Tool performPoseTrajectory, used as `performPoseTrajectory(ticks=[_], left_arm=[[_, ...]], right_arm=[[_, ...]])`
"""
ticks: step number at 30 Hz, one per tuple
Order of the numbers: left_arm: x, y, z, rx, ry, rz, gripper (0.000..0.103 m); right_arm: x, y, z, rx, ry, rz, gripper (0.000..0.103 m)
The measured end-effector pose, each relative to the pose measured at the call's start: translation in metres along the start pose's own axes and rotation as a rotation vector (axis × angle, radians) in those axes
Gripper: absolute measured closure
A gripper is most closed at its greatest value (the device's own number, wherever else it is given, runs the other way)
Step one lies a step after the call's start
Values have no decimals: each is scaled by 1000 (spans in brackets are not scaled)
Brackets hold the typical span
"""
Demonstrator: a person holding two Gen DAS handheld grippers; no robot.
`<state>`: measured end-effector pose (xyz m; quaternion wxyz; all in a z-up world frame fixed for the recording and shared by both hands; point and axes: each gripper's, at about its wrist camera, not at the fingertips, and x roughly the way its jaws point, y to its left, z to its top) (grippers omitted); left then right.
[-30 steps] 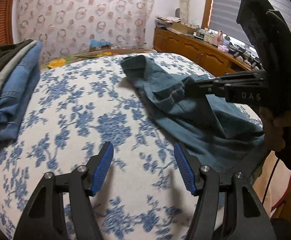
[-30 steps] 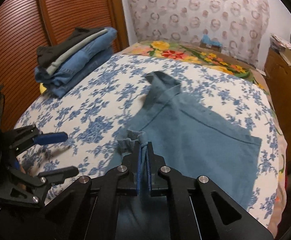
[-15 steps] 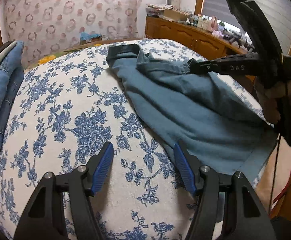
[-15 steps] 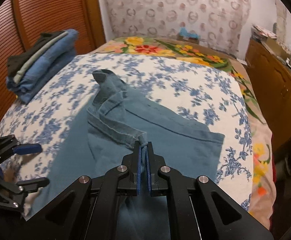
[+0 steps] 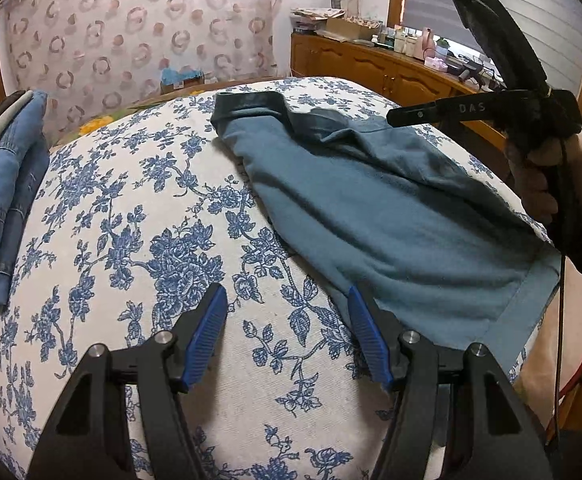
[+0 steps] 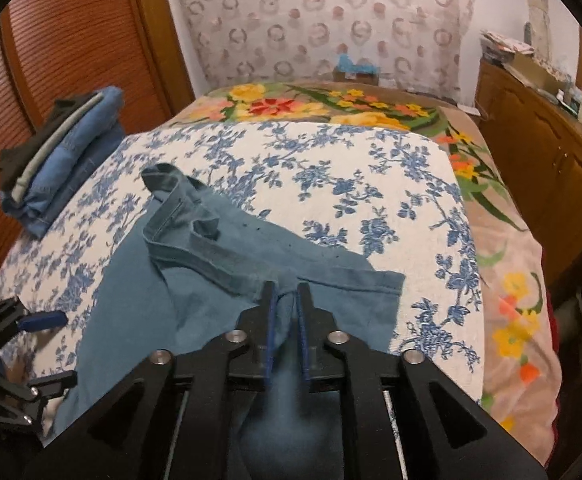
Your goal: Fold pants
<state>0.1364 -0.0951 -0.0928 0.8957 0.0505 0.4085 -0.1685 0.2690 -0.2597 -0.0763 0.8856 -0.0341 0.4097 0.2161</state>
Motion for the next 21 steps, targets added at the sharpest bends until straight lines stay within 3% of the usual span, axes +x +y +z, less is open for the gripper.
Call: performPoseTrajectory(ticks=[4, 8, 10, 15, 17, 18, 21], left_arm=[[0, 0, 0, 1, 0, -2, 40], [0, 0, 0, 1, -1, -1, 40], [0, 0, 0, 1, -1, -2, 40], [0, 0, 0, 1, -1, -3, 40], [0, 0, 0, 2, -1, -3, 40], [0, 0, 0, 2, -1, -3, 40], [0, 0, 0, 2, -1, -2, 40]], right_arm=[[5, 0, -3, -2, 23, 51, 78], [14, 3, -9, -19, 50, 26, 75], [17, 2, -10, -17, 59, 6, 69], [22, 1, -11, -25, 61, -2, 68], [22, 2, -11, -32, 58, 6, 75], [22, 4, -12, -48, 50, 19, 87], [21, 8, -13, -73, 49, 30, 98]])
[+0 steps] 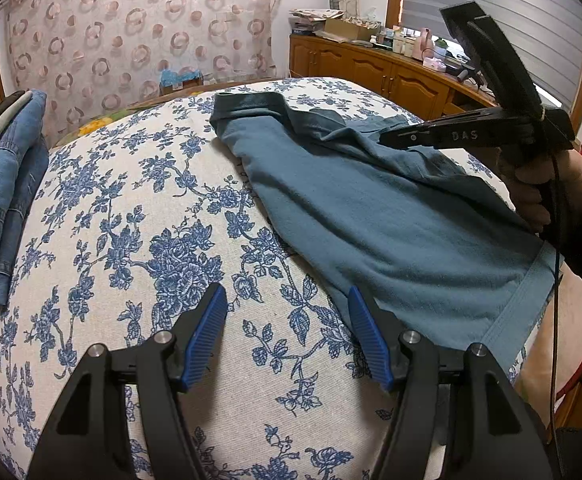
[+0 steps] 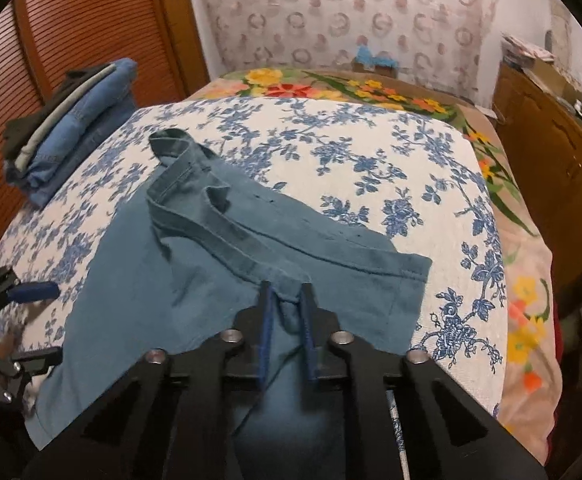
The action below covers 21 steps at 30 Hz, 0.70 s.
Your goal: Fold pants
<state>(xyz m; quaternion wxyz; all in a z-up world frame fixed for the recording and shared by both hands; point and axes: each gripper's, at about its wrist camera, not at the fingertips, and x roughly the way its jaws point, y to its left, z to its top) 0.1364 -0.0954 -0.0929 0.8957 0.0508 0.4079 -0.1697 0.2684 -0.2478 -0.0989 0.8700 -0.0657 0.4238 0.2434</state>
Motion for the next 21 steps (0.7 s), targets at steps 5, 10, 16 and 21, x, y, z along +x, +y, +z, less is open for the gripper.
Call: performPoseTrajectory(ticks=[5, 10, 16, 21], left_arm=[[0, 0, 0, 0, 0, 0, 40], [0, 0, 0, -1, 0, -1, 40], [0, 0, 0, -1, -1, 0, 40], [0, 0, 0, 0, -1, -1, 40]], right_arm=[[-15, 1, 7, -18, -69, -15, 101], [-26, -11, 18, -6, -107, -92, 101], [-22, -28, 19, -26, -82, -168, 102], [-20, -38, 17, -11, -87, -226, 102]])
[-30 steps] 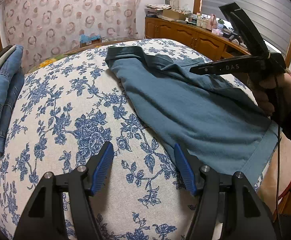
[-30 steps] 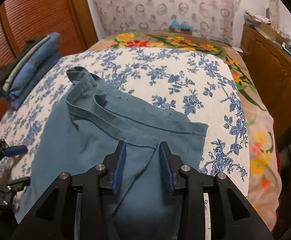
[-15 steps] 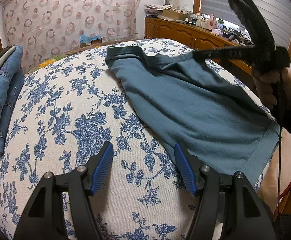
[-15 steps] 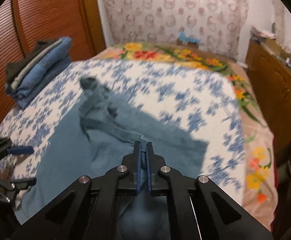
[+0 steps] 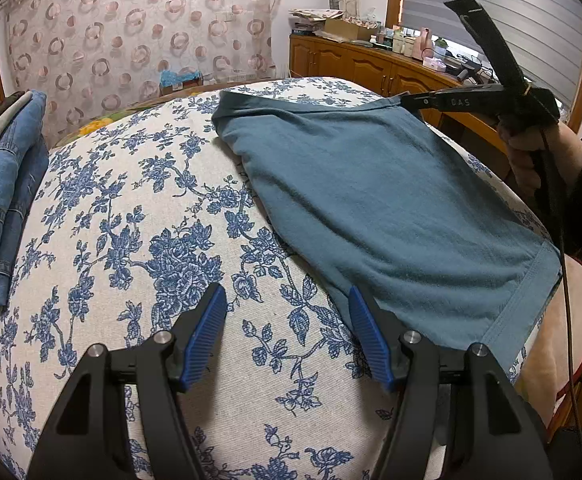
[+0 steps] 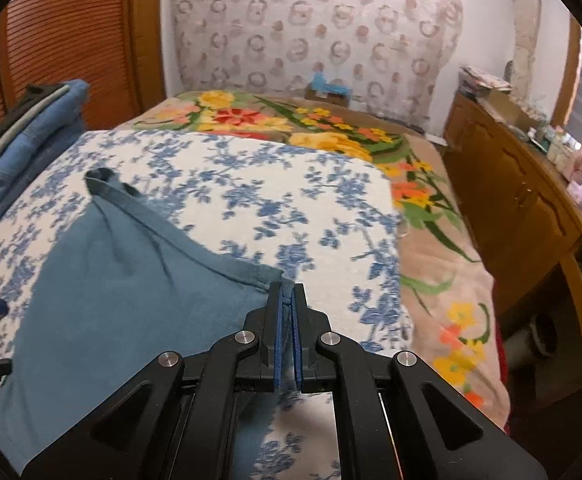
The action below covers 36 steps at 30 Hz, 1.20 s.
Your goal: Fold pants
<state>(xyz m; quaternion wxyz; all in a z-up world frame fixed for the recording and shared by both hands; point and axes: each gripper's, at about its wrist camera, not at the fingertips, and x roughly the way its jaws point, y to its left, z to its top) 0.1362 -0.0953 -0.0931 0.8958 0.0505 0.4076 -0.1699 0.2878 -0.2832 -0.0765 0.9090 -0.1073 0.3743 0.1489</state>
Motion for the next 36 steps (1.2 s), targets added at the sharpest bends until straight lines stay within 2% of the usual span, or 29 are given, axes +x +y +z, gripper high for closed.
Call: performPoseTrajectory(ticks=[9, 10, 14, 17, 21, 25, 28, 36], left_arm=[[0, 0, 0, 0, 0, 0, 40], [0, 0, 0, 0, 0, 0, 40], [0, 0, 0, 0, -1, 0, 40], [0, 0, 0, 0, -1, -1, 40], [-2, -2, -1, 1, -3, 3, 40], [-3, -3, 0, -1, -4, 4, 39], [-3, -2, 0, -10, -6, 4, 39], [-18, -3, -5, -27, -37, 15, 40]], right_arm=[[4, -7, -4, 34, 6, -56, 101], [3, -7, -4, 35, 13, -53, 93], [-13, -5, -14, 31, -2, -36, 85], [-34, 0, -30, 38, -12, -13, 81], [-65, 15, -56, 46, -24, 24, 70], [-97, 33, -84, 61, -33, 67, 69], [-112, 43, -102, 65, -31, 68, 69], [-128, 56, -131, 97, -10, 66, 69]])
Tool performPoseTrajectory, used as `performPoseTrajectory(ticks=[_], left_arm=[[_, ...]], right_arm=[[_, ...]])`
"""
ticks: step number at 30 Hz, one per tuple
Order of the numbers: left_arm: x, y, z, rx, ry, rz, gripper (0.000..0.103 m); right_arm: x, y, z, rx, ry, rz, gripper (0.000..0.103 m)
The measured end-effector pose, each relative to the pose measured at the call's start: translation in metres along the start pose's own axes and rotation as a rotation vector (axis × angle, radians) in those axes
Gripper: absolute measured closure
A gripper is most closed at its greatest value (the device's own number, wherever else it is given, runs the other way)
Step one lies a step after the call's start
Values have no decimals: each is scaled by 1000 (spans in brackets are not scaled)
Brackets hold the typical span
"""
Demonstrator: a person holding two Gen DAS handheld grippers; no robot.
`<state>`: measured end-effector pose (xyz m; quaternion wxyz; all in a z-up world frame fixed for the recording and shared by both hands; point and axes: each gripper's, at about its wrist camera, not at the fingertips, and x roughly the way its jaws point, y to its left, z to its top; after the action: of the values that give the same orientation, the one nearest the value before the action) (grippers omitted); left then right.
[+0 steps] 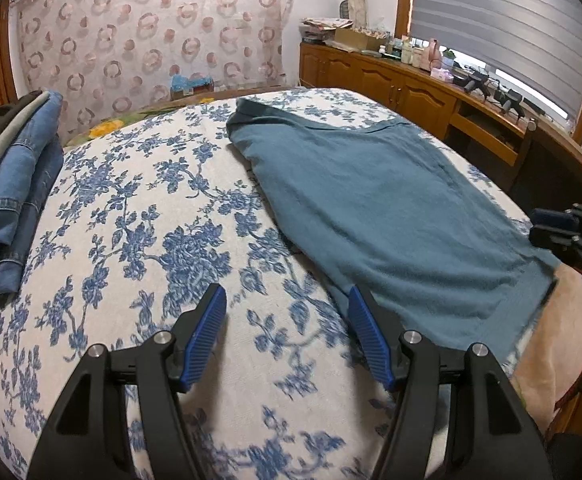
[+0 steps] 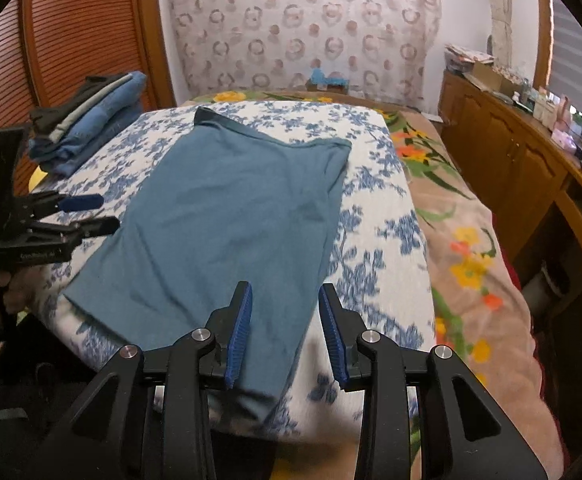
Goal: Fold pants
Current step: 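Grasp the hem of the folded shorts with the left tool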
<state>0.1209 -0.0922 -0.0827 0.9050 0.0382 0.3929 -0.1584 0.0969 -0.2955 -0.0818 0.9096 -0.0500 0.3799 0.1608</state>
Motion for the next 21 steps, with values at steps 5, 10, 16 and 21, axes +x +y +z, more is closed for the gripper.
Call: performPoseTrajectory(ticks=[5, 10, 16, 21], left_arm=[[-17, -16, -10, 20, -8, -69, 40], [-26, -28, -22, 27, -11, -132, 40], [-26, -36, -34, 25, 12, -193, 49], [-26, -42, -41, 22, 18, -243, 66]], right_arm=[[-3, 3, -9, 3, 16, 6, 69], [-8, 4, -18, 34, 11, 29, 69], [-12, 4, -23, 56, 12, 36, 69], [-13, 7, -24, 49, 4, 38, 69]])
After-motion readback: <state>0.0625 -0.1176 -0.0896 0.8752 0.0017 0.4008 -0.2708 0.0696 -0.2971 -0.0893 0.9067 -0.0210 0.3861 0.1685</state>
